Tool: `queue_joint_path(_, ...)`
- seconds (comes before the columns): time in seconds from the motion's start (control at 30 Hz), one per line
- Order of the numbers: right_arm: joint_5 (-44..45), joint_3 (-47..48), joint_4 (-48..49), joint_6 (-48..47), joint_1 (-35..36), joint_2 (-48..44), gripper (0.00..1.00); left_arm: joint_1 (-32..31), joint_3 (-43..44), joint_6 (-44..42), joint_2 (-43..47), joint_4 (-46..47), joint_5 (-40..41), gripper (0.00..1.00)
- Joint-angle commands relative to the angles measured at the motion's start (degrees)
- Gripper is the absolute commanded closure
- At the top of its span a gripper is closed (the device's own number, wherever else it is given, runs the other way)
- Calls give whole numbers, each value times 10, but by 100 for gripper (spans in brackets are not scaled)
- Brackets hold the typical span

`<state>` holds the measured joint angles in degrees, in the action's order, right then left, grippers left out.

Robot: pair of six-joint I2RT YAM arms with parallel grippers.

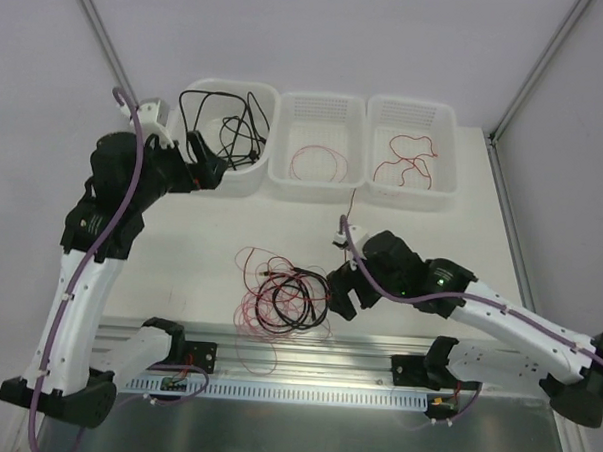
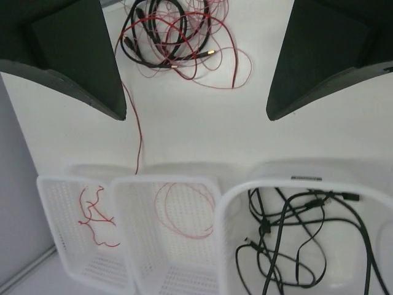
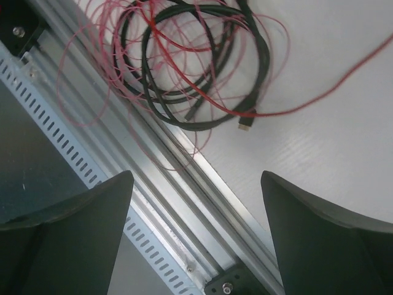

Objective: Untangle the cables

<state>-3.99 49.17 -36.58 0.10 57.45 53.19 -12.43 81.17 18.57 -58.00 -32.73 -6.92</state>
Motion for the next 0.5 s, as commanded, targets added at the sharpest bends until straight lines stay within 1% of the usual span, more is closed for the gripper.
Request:
queue_joint_path(0.0,-27,75,34,-73,45,86,12,-4,-150,34,67,-29,34,1)
queue_joint_path(0.07,-43,99,58,-88,61,120,16,-3,-211,39,104,-29,63,1)
queue_joint_path(0.1,-51,106,66,-99,63,156,18,-3,-263,41,131,-29,67,1)
queue_joint_path(0.17,-71,137,77,-112,67,194,22,-4,-310,45,151,-28,66,1)
queue_joint_path(0.2,-74,147,78,-123,70,212,26,-4,-349,45,165,-25,79,1)
queue_joint_path(0.23,-86,161,78,-128,74,250,28,-4,-366,47,170,-23,83,1)
queue_joint_path(0.27,-93,182,78,-134,77,266,30,-3,-381,48,175,-22,86,1)
queue_joint_path(0.33,-103,199,82,-143,79,314,32,-3,-418,48,190,-8,102,1)
queue_joint_path(0.4,-109,213,91,-149,79,342,36,-3,-448,49,196,2,108,1)
queue_joint_path(0.47,-110,217,101,-151,80,381,37,-1,-443,49,190,2,97,1)
